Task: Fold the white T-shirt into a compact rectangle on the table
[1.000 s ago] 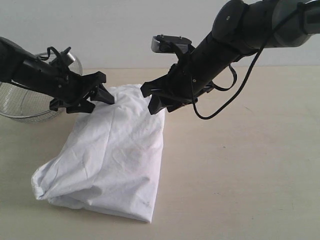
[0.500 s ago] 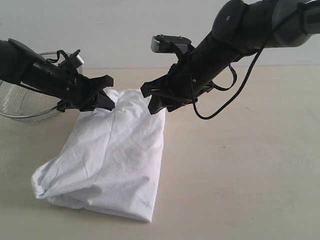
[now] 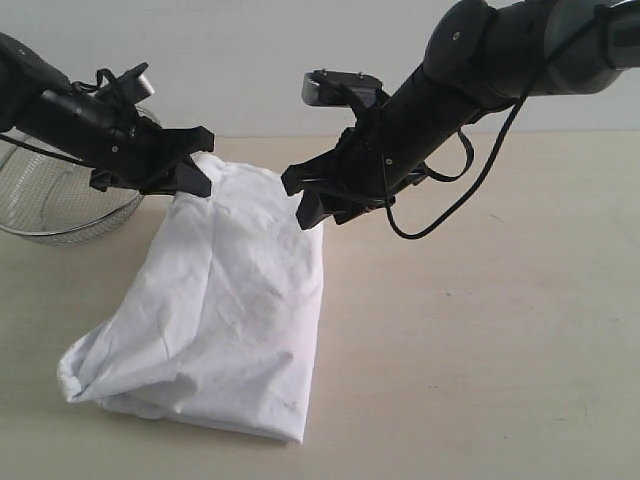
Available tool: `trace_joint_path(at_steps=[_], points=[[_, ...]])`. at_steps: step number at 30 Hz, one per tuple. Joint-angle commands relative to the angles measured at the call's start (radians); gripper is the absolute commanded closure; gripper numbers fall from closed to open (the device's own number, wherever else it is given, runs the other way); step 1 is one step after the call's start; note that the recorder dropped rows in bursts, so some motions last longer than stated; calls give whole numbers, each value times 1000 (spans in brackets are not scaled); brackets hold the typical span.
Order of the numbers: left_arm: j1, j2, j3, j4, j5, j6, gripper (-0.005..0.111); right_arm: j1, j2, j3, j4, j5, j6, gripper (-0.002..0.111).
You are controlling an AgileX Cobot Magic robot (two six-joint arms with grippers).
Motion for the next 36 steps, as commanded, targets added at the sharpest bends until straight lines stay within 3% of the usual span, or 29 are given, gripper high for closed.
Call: trace_joint_path(at_steps=[1,7,13,26,29,34,36], points=[[-2,-14,-4,119,-16,-99,102,-6,-4,3,3,1,-7,64],[-2,-14,-4,204,-46,-160,102,-6,-4,3,3,-3,-7,64],[-2,-8,-4,418,-50,-326,102,-6,3,3,4,-5,-7,64],[-6,-11,-4,423,-11,-308,101,-3,54,3,33,30,-7,64],[-6,-20,-4,423,2,-287,87,-3,54,3,33,34,-16,64],[-6,-44,-4,423,21,-322,41,-3,54,3,35,34,-16,64],[-6,-62,-4,418,32,-334,36,-3,54,3,35,32,-16,64]])
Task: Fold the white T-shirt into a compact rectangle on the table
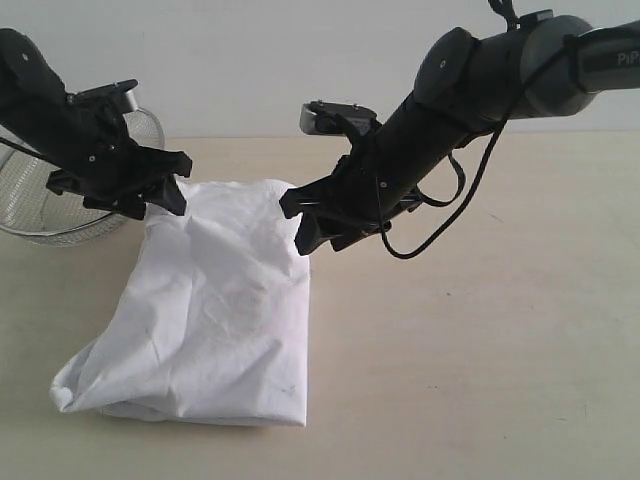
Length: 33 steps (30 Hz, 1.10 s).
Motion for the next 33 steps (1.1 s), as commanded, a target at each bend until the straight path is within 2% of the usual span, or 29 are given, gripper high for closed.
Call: trace_joint_path(at_steps=[1,5,8,11,14,15,20,24,33], points=[[-6,-44,-4,-5,29,-27,37,-3,-7,1,3,0,-10,64],[-6,-96,-4,-4,56,-27,44,-3,-7,1,3,2,-10,64],[-6,-150,-4,-10,134,-27,54,-3,-11,1,3,0,-10,64],[-26,-188,2,-73,249,24,72,-7,-34,1,3,-10,-10,64],[-69,-208,58,-78,237,46,100,-7,-76,1,3,2,-10,67],[-87,-208,82,-84,223,44,102,-7,-93,1,3,16,-10,71],[-163,-198,200,-84,110,40,102,-1,-126,1,28,100,-14,108],[-179,-188,273,-84,65,35,102,24,-117,33,46,138,-16,108],[-179,-152,438,-70,-58,10,102,65,-102,225,163,73,-126,108]])
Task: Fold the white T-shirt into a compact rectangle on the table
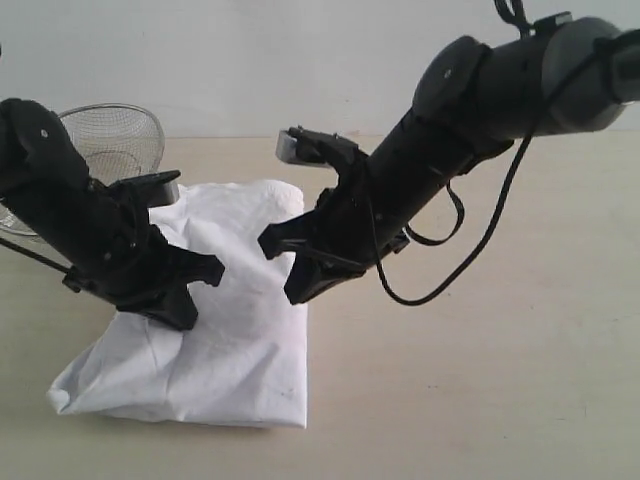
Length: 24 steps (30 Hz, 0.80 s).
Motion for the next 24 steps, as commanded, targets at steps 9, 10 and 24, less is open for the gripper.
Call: trace_joint_path(at_steps=[9,10,24], points=[[-8,-15,127,35,-110,-30,102,1,-10,78,127,36,-135,108],[-8,-47,127,35,-110,-30,102,1,-15,78,214,67,-198,108],[-8,-91,127,103,-95,-67,102,44,155,83,167,-49,-167,108]])
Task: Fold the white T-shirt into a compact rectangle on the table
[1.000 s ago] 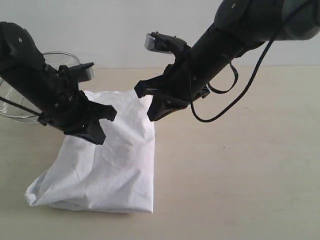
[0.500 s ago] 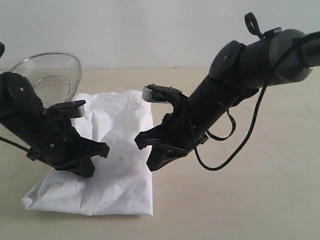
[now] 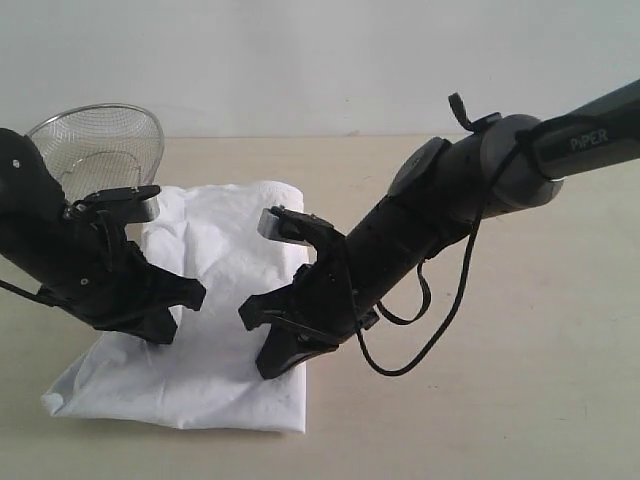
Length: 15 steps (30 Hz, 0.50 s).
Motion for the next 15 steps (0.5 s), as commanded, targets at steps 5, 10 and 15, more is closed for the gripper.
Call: trace_joint_path(at_steps=[5,10,15], points=[[-1,-8,5,104,6,-79,102,2,29,7,-201,-95,138,108],[-1,-8,5,116,4,-82,102,2,14,7,-196,-66,129,108],[5,-60,5,104,33,-89,102,-12,-115,-8,-153,-38,93,108]])
